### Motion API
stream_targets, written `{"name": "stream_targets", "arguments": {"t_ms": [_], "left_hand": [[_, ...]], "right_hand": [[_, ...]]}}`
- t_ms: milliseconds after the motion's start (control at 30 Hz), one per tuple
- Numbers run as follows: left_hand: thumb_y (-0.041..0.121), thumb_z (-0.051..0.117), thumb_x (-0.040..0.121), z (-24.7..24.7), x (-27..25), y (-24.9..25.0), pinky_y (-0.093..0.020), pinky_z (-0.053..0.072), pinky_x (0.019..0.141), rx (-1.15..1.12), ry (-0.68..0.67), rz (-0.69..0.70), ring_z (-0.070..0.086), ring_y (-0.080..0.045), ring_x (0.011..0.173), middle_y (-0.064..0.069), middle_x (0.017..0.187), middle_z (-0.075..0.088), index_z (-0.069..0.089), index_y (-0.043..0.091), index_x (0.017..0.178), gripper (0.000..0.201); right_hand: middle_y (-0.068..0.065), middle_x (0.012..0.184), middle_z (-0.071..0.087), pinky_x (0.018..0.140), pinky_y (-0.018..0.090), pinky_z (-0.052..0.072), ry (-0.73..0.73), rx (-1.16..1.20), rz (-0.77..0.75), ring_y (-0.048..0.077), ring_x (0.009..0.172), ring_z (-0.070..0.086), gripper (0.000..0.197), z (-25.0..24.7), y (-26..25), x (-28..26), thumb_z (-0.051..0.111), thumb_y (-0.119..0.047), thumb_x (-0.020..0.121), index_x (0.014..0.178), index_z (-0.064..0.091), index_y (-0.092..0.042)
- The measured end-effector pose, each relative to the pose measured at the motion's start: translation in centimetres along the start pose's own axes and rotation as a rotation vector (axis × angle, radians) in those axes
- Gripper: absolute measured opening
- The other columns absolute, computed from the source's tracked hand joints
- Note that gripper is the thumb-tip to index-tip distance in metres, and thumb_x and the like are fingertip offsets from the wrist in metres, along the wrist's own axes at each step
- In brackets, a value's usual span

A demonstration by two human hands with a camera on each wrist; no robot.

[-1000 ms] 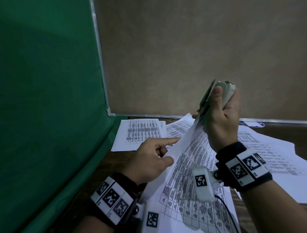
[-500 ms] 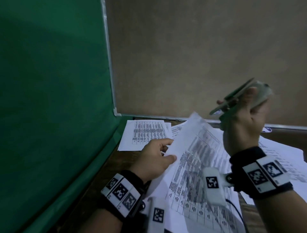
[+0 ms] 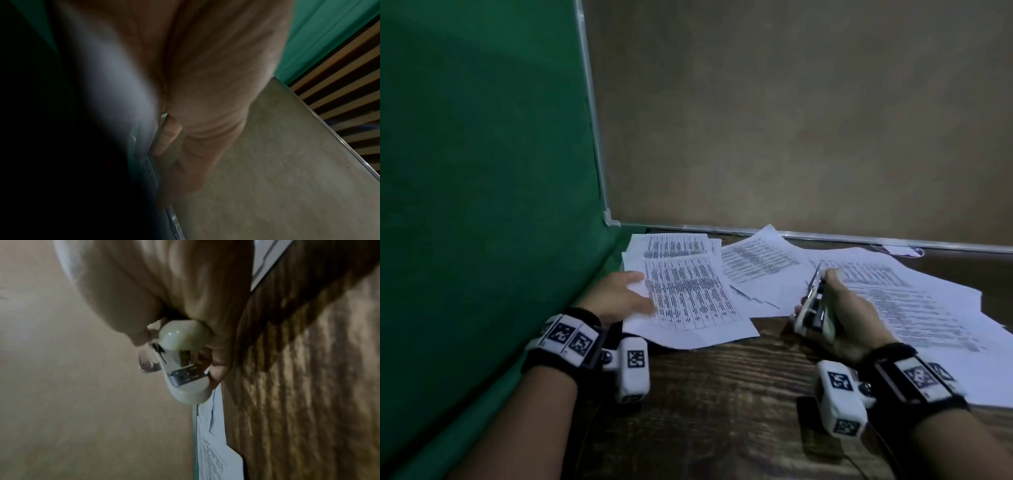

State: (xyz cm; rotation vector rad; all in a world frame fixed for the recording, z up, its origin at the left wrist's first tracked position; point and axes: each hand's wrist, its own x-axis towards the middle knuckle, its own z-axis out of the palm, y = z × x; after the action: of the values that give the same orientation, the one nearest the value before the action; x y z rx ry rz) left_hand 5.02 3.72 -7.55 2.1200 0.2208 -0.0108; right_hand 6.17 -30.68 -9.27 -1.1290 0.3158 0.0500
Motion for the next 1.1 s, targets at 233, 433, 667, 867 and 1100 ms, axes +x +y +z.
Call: {"name": "stream_targets", "arguments": {"t_ms": [233,433,667,867,1100], "left_hand": [[-0.003,0.079,0.083,-1.7,2.3,1.3,-0.027,0.052,0.079,0.052,0.317,0.063,0.072,-0.028,0.09,-0.014,0.093,0.076,0.077,0.012,0.079,0.015],[-0.002,0.077,0.084,-2.9,5.3,1.2,-0.028,0.043,0.1,0.274,0.131,-0.031,0.06,-0.026,0.125,-0.015,0.147,0.058,0.055,0.003,0.146,0.066],[0.016,0.08,0.088,-1.4,4.3,3.5,-0.034,0.04,0.109,0.429,0.08,0.07,0.051,-0.029,0.139,-0.01,0.158,0.047,0.054,0.019,0.149,0.067],[0.031,0.069,0.093,6.0,0.2,9.9,-0.022,0.045,0.089,0.691,-0.148,0.442,0.067,-0.017,0.11,0.002,0.116,0.073,0.071,0.026,0.126,0.033],[0.051,0.052,0.103,19.3,-5.5,14.9,-0.035,0.037,0.112,0.975,-0.652,0.789,0.043,-0.026,0.143,-0.004,0.158,0.043,0.039,0.022,0.157,0.063]], "right_hand": [[0.009,0.081,0.061,0.062,0.043,0.062,-0.012,0.057,0.041,0.025,0.071,0.064,0.043,-0.9,0.0,0.5,0.053,-0.057,0.101,0.097,0.06,-0.014],[0.012,0.083,0.062,0.057,0.043,0.061,-0.042,0.107,0.063,0.026,0.072,0.064,0.046,-1.1,0.1,1.0,0.054,-0.059,0.1,0.107,0.059,-0.013],[0.008,0.084,0.059,0.062,0.038,0.061,-0.127,0.286,-0.063,0.025,0.082,0.064,0.048,-1.8,-1.3,0.7,0.051,-0.056,0.102,0.106,0.057,-0.009],[0.006,0.079,0.061,0.068,0.028,0.058,-0.109,0.494,-0.185,0.019,0.069,0.065,0.031,-4.8,-3.4,0.0,0.05,-0.035,0.105,0.093,0.059,-0.008],[0.003,0.077,0.06,0.057,0.022,0.055,0.013,0.676,-0.308,0.016,0.069,0.062,0.023,-10.5,-5.6,0.3,0.07,-0.029,0.08,0.087,0.058,-0.012]]}}
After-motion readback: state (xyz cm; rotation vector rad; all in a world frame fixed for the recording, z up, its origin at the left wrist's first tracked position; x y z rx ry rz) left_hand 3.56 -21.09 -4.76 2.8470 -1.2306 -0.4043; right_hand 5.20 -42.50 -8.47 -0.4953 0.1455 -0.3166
